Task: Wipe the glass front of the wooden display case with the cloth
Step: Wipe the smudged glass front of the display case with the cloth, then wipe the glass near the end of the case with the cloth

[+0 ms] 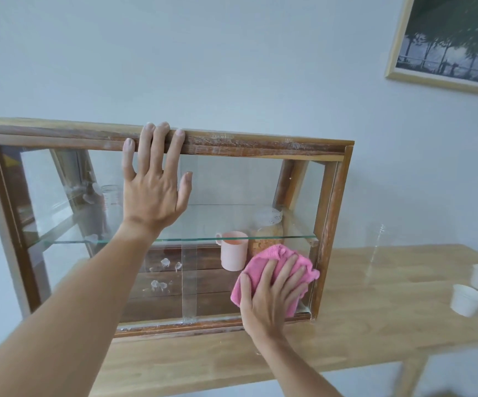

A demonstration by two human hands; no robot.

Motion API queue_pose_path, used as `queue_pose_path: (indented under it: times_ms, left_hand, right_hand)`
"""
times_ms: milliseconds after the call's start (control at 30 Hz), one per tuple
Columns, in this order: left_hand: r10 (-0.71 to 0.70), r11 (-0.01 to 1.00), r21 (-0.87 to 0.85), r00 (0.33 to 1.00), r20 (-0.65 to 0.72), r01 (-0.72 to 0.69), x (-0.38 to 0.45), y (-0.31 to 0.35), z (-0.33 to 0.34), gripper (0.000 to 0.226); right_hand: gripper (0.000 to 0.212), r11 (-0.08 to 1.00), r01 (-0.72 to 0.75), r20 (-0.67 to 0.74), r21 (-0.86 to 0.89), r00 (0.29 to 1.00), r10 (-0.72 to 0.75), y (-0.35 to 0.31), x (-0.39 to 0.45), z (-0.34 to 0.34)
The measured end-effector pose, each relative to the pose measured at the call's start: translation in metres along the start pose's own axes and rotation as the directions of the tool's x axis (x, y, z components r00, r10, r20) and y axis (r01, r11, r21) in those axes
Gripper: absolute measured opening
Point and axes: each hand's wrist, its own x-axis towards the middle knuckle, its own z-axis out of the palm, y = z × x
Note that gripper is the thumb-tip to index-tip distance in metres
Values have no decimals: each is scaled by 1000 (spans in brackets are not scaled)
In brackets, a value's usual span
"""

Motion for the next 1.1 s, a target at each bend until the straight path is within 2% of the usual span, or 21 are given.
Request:
queue_pose_path:
  times_ms: [67, 200, 267, 300, 333, 400, 433, 533, 567, 600, 633, 667, 700, 767, 800, 833, 900, 1000, 1100]
  left_hand:
    - [-1, 1000, 2, 1000, 4, 1, 0, 0, 0, 63]
    - [4, 1000, 6, 1000, 9, -4, 1, 0, -2, 63]
    - [9, 1000, 13, 1000, 13, -9, 1, 0, -3, 63]
    - [9, 1000, 14, 1000, 16, -9, 1, 0, -3, 62]
    - [9, 1000, 11, 1000, 16, -9, 1, 0, -4, 61]
    - [13, 1000, 6, 1000, 6, -13, 1, -1, -5, 59]
    - [16, 1000, 3, 1000, 4, -16, 1, -2, -5, 59]
    - [22, 1000, -13, 1000, 10, -22, 1, -4, -7, 58]
    - [27, 999, -18, 1000, 12, -27, 1, -4, -8, 58]
    - [32, 999, -21, 999, 15, -32, 1, -4, -8, 58]
    - [35, 999, -23, 999, 19, -35, 1, -3, -8, 59]
    - [35, 999, -22, 999, 23, -35, 1, -3, -8, 59]
    - [32, 999, -18, 999, 27, -31, 1, -3, -7, 59]
    - [25, 1000, -4, 999, 34, -25, 1, -4, -5, 59]
    - [25, 1000, 1, 999, 38, -25, 1, -5, -5, 59]
    - [30, 1000, -3, 999, 40, -29, 2, -5, -5, 59]
    - [36, 999, -30, 999, 37, -34, 2, -5, -8, 58]
    - [30, 994, -107, 999, 40, -26, 4, -10, -14, 54]
    - [148, 985, -99, 986, 76, -140, 6, -28, -19, 53]
  right_hand:
    - [78, 1000, 11, -28, 6, 1000, -10, -2, 14, -6]
    - [74, 998, 32, -196, 49, 980, -22, -45, 81, -41]
    - [72, 990, 138, -216, 5, 967, -134, -73, 99, -50]
    - [72, 967, 250, -200, -48, 946, -255, -85, 99, -50]
    - [70, 916, 386, -175, -107, 900, -400, -93, 94, -45]
    - [66, 751, 635, -88, -180, 750, -655, -98, 73, -30]
    - [65, 666, 720, -30, -194, 674, -738, -94, 62, -22]
    - [76, 417, 870, 175, -264, 468, -866, -61, 31, -4]
    - [78, 359, 889, 237, -283, 428, -872, -46, 23, -1]
    - [78, 341, 893, 266, -293, 419, -868, -33, 19, -1]
    - [75, 370, 880, 258, -299, 448, -856, -23, 20, -4]
    - [72, 450, 842, 219, -297, 519, -826, -16, 25, -9]
    - [72, 569, 770, 152, -290, 624, -767, -15, 36, -15]
    - [76, 809, 533, -46, -247, 828, -560, -25, 65, -31]
    - [76, 892, 404, -138, -202, 890, -434, -37, 81, -39]
    - [75, 941, 302, -208, -153, 921, -330, -52, 94, -46]
    - [73, 964, 249, -267, -92, 927, -264, -83, 105, -52]
    - [71, 871, 476, -233, -120, 840, -491, -118, 90, -34]
    - [64, 725, 664, -144, -182, 711, -688, -127, 65, -14]
